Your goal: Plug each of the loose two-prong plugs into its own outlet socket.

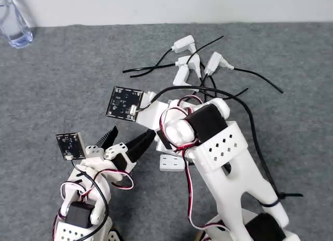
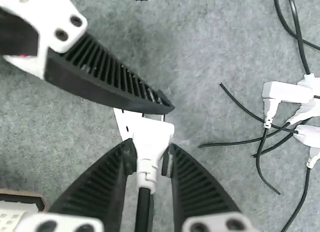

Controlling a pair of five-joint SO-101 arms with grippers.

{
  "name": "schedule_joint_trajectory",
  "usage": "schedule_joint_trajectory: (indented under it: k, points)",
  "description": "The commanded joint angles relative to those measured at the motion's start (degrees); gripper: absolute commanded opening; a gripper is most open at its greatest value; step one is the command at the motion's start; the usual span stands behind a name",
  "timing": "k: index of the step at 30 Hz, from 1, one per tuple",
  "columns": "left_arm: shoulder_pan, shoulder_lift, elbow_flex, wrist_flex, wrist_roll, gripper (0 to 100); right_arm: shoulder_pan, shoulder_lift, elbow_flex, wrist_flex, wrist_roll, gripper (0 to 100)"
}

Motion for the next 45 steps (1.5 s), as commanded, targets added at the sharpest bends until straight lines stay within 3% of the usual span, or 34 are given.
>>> schedule_joint_trajectory:
  k: [1,25,34,45]
  points:
    - [-0.09,-0.53,-0.40,0.09,-0.53,43,-0.31,-2.15,-0.62,-1.98,-0.53,0.9]
    - [-0.70,-0.53,-0.40,0.09,-0.53,43,-0.22,-1.63,-0.53,-3.82,-1.67,0.9]
    - [-12.84,-0.53,-0.40,-2.73,-0.35,43,-0.13,-1.54,-0.26,-0.04,1.67,0.9]
    - [-34.55,-0.53,-0.40,6.42,-2.55,43,4.70,9.45,3.08,0.22,18.46,0.9]
